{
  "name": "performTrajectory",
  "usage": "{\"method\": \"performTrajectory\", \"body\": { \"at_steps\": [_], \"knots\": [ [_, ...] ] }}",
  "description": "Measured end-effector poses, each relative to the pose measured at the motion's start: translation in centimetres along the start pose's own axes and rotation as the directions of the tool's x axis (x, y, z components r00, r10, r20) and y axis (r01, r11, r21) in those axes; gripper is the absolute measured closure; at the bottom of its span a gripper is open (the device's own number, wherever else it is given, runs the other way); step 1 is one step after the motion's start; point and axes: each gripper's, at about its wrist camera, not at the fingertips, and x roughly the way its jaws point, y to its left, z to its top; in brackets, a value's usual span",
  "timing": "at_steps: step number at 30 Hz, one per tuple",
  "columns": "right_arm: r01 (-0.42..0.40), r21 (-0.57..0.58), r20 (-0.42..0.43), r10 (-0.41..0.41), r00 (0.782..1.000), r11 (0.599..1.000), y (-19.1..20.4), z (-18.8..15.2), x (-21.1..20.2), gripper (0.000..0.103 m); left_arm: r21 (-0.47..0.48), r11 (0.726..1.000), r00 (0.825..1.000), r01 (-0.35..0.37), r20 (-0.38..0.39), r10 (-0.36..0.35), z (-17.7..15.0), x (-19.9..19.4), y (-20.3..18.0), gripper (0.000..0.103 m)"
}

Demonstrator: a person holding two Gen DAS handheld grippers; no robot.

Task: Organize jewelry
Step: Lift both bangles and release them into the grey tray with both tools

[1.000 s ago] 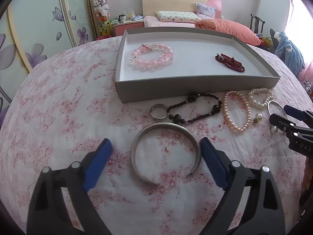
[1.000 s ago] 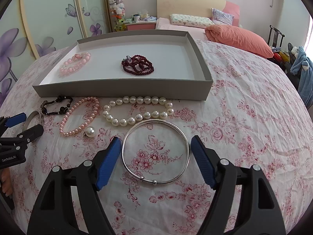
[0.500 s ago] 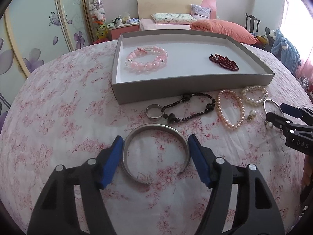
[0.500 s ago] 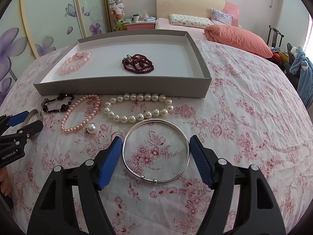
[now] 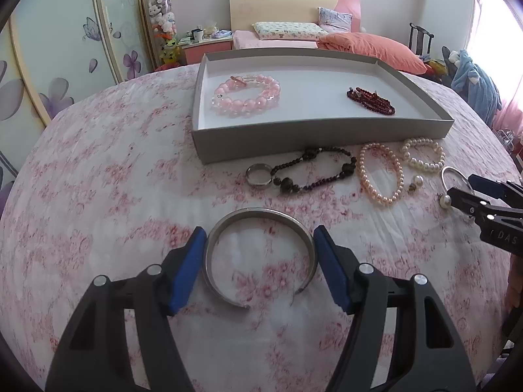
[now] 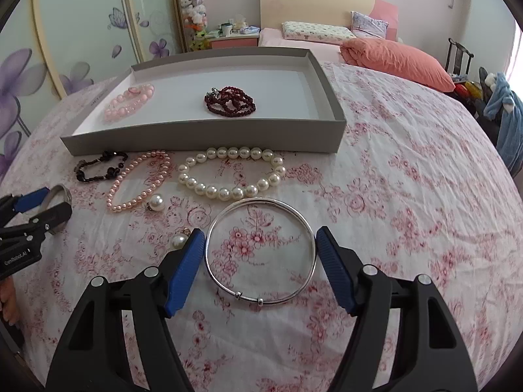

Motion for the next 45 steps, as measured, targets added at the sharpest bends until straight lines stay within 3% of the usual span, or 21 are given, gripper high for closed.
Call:
{"method": "performTrajectory", "body": {
  "at_steps": [8,17,27,34,45],
  "knots": [
    [-0.003,0.025,0.061,0.002,0.998,1.000,-0.3,-0.2,-1.6,0.033,-0.027,1.000,1.000,0.010,0.030,-0.009,-0.8,-1.2,0.3,0.037],
    [-0.025,0.023,0.123,0.022,0.992,0.999,0.6,-0.3,-3.0,0.033,-0.034,0.999,0.993,0.021,0.115,-0.018,-1.1,-3.4,0.1,0.037],
    [-0.026,0.004,0.247,0.024,0.969,1.000,1.6,-0.3,-5.8,0.033,-0.024,1.000,0.973,0.011,0.233,-0.005,-0.8,-6.0,-0.4,0.037],
    [-0.011,-0.018,0.386,0.017,0.923,1.000,2.5,-0.1,-9.0,0.033,-0.010,1.000,0.945,0.004,0.328,0.000,-0.6,-8.5,-1.4,0.037],
    [0.026,-0.037,0.582,0.001,0.813,0.999,3.6,0.2,-12.9,0.033,-0.005,1.000,0.900,0.010,0.435,-0.007,0.6,-11.1,-2.5,0.037]
  ]
}}
